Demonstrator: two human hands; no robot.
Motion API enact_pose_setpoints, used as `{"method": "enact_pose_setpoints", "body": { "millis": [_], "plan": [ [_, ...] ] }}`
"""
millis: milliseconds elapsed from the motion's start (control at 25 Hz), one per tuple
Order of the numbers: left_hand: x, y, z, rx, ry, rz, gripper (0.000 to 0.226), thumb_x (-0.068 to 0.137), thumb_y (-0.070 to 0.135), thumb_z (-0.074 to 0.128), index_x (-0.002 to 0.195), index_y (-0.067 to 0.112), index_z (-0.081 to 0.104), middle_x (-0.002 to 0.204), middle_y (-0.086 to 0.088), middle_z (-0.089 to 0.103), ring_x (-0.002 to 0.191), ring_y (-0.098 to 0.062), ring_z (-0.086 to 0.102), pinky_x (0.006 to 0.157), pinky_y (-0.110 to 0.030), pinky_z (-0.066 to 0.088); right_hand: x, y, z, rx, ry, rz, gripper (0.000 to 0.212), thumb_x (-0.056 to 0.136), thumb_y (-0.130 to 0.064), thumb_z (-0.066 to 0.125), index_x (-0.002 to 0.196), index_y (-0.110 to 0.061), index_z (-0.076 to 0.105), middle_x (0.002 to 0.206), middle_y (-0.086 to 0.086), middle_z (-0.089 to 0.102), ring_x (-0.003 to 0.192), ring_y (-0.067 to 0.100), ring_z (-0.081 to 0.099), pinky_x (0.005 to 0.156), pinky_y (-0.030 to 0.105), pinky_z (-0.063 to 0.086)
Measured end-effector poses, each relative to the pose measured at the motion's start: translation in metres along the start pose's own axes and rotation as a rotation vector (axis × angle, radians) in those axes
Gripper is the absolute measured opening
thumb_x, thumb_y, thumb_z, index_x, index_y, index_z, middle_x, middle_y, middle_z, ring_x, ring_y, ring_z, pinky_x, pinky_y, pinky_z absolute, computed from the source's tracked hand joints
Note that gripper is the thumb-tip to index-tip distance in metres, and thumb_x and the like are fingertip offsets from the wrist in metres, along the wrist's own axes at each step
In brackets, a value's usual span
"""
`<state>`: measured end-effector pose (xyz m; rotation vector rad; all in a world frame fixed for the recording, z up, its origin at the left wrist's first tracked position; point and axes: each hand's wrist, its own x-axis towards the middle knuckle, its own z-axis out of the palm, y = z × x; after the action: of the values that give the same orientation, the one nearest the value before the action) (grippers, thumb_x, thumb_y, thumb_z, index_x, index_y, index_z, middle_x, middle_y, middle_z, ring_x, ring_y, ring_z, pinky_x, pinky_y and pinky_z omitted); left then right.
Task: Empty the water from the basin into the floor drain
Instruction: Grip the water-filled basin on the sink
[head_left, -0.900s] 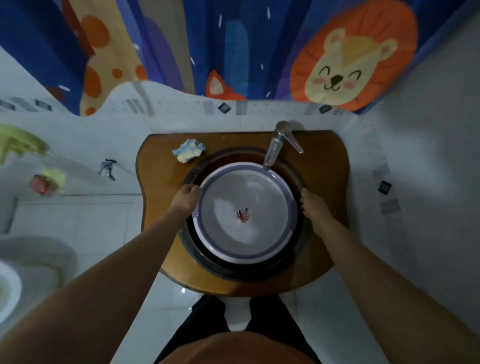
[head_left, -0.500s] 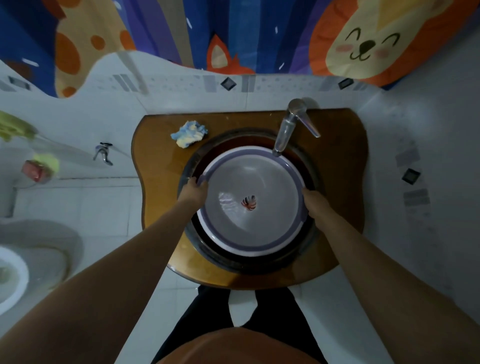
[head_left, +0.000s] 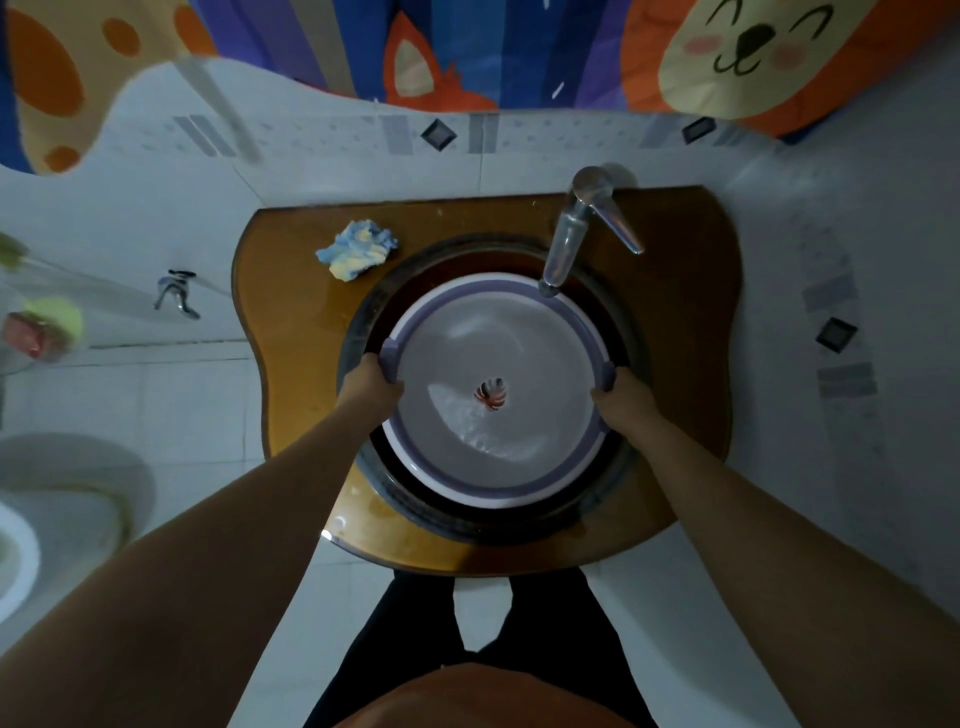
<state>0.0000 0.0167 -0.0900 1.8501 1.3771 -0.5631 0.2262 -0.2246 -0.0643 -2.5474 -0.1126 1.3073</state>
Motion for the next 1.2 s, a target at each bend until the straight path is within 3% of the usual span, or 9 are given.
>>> {"method": "enact_pose_setpoints", "body": {
  "millis": [160, 280, 560, 800, 960, 1200],
  "plan": [
    [-0.001, -0.006, 0.002, 0.071, 0.036, 0.063, 0.02, 0.094, 0.02, 0.058, 0.107, 0.01, 0.047, 0.078, -0.001, 0.047, 0.064, -0.017, 0.047, 0.063, -0.036, 0.041, 0.0, 0.0, -0.002, -0.08, 0.0, -0.034, 0.035, 0.099, -0.024, 0.045, 0.129, -0.007, 0.05, 0.122, 0.02, 0.059, 0.104, 0.035, 0.061, 0.077, 0.035, 0.049],
    [-0.004, -0.009, 0.0, 0.07, 0.022, 0.093, 0.015, 0.092, 0.018, 0.058, 0.098, 0.013, 0.045, 0.076, -0.001, 0.046, 0.063, -0.015, 0.047, 0.053, -0.031, 0.037, -0.005, 0.0, -0.003, -0.05, 0.019, -0.043, 0.037, 0.099, -0.021, 0.047, 0.133, -0.008, 0.046, 0.126, 0.02, 0.057, 0.106, 0.035, 0.061, 0.081, 0.038, 0.052],
    [-0.018, -0.007, -0.012, 0.096, 0.004, 0.138, 0.009, 0.09, 0.016, 0.056, 0.092, 0.014, 0.048, 0.076, -0.005, 0.051, 0.061, -0.016, 0.048, 0.046, -0.028, 0.035, -0.024, 0.013, -0.012, 0.027, 0.042, -0.135, 0.03, 0.097, -0.021, 0.049, 0.125, -0.009, 0.05, 0.123, 0.019, 0.057, 0.103, 0.03, 0.058, 0.094, 0.044, 0.05],
    [-0.034, -0.01, -0.024, 0.06, 0.004, 0.151, 0.012, 0.09, 0.016, 0.057, 0.096, 0.012, 0.048, 0.077, -0.006, 0.051, 0.063, -0.018, 0.048, 0.052, -0.03, 0.039, -0.046, 0.013, -0.013, 0.019, 0.042, -0.152, 0.039, 0.097, -0.021, 0.05, 0.133, -0.007, 0.045, 0.133, 0.02, 0.052, 0.117, 0.036, 0.053, 0.099, 0.046, 0.046],
    [-0.047, -0.017, -0.026, -0.002, 0.022, 0.129, 0.019, 0.086, 0.014, 0.059, 0.1, 0.015, 0.046, 0.085, -0.008, 0.054, 0.078, -0.027, 0.054, 0.068, -0.038, 0.049, -0.056, 0.009, -0.015, 0.012, 0.05, -0.185, 0.039, 0.096, -0.021, 0.051, 0.132, -0.006, 0.046, 0.133, 0.02, 0.053, 0.118, 0.035, 0.053, 0.097, 0.044, 0.046],
    [-0.071, -0.035, -0.024, -0.102, 0.074, 0.095, 0.017, 0.082, 0.012, 0.061, 0.099, 0.01, 0.061, 0.091, -0.014, 0.064, 0.084, -0.029, 0.063, 0.073, -0.039, 0.056, -0.071, 0.003, -0.018, -0.026, 0.03, -0.225, 0.043, 0.097, -0.021, 0.051, 0.137, -0.009, 0.043, 0.138, 0.017, 0.049, 0.124, 0.035, 0.05, 0.101, 0.046, 0.044]
  ]
}}
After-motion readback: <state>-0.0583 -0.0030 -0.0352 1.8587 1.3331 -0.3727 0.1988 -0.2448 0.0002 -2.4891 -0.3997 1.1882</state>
